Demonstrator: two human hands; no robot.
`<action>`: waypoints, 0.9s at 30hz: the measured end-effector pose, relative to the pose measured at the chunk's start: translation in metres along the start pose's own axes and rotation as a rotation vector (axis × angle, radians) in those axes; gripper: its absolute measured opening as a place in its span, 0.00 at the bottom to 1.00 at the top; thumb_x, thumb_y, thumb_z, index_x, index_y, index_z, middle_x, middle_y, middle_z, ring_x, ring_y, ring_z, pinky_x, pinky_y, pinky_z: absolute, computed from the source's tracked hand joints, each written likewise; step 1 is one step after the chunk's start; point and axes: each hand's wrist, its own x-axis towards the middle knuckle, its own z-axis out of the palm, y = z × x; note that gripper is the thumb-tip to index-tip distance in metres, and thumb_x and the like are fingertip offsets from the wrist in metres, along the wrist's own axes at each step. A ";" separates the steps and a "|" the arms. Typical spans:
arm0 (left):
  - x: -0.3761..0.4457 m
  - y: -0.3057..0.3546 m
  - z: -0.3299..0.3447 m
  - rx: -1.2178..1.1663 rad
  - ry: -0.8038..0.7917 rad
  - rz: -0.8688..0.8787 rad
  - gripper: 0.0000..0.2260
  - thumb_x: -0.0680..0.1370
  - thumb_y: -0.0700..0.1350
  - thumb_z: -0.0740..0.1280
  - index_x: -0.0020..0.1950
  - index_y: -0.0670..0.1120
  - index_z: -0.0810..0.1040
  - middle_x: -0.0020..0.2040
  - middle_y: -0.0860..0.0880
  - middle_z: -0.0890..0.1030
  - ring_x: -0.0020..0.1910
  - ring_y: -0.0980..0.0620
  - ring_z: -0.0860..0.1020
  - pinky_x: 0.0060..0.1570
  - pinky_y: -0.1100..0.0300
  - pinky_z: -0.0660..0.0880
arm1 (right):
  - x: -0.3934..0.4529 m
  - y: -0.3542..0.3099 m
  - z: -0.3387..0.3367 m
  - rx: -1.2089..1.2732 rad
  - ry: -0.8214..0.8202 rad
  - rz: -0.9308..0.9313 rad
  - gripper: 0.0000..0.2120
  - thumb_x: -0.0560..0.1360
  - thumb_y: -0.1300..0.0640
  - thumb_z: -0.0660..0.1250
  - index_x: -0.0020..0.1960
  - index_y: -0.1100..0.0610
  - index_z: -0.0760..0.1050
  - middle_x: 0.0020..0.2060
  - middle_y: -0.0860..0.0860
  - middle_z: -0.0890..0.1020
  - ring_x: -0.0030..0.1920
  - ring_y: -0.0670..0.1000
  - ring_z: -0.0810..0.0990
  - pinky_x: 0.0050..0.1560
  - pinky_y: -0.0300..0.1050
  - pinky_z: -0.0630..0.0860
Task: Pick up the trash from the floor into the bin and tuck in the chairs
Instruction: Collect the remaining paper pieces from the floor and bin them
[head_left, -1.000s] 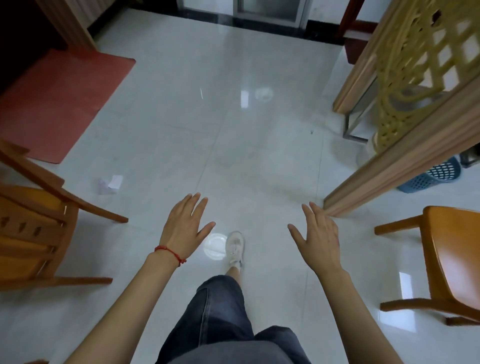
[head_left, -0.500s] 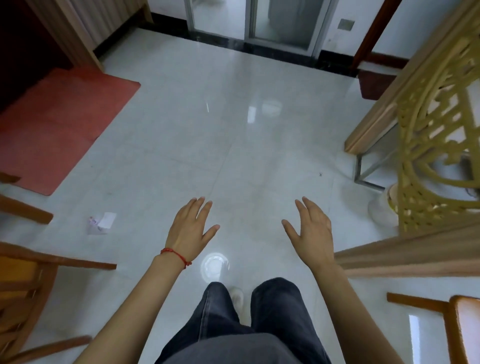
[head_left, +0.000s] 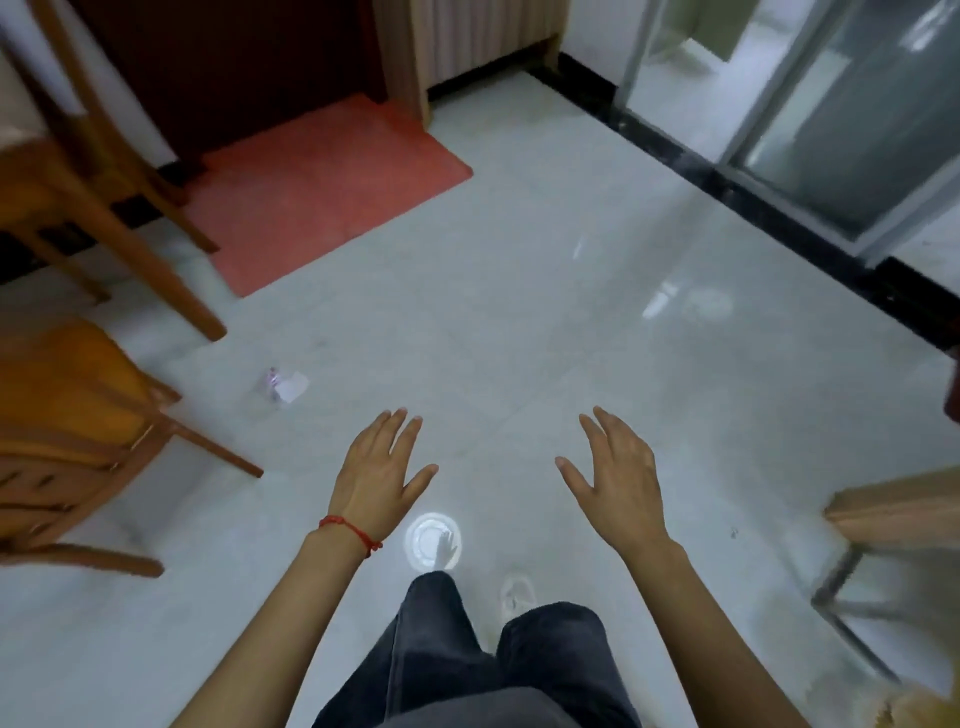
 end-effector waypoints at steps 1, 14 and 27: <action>0.002 -0.004 -0.002 0.001 0.006 -0.044 0.35 0.78 0.63 0.42 0.62 0.38 0.74 0.60 0.37 0.76 0.58 0.36 0.75 0.54 0.43 0.72 | 0.017 -0.003 0.000 -0.011 -0.027 -0.053 0.28 0.75 0.42 0.55 0.66 0.61 0.68 0.66 0.59 0.70 0.66 0.60 0.68 0.64 0.56 0.63; 0.055 -0.107 -0.028 -0.028 0.101 -0.480 0.33 0.77 0.63 0.46 0.63 0.38 0.73 0.61 0.37 0.75 0.60 0.36 0.74 0.56 0.43 0.70 | 0.197 -0.112 0.059 -0.008 -0.265 -0.449 0.28 0.74 0.43 0.56 0.68 0.59 0.67 0.68 0.59 0.68 0.67 0.59 0.66 0.66 0.54 0.60; 0.191 -0.272 -0.103 -0.023 0.224 -0.613 0.23 0.74 0.51 0.67 0.63 0.37 0.73 0.61 0.35 0.75 0.60 0.34 0.73 0.56 0.40 0.70 | 0.397 -0.262 0.109 -0.025 -0.296 -0.559 0.27 0.76 0.44 0.60 0.69 0.60 0.66 0.69 0.58 0.67 0.68 0.58 0.65 0.66 0.54 0.60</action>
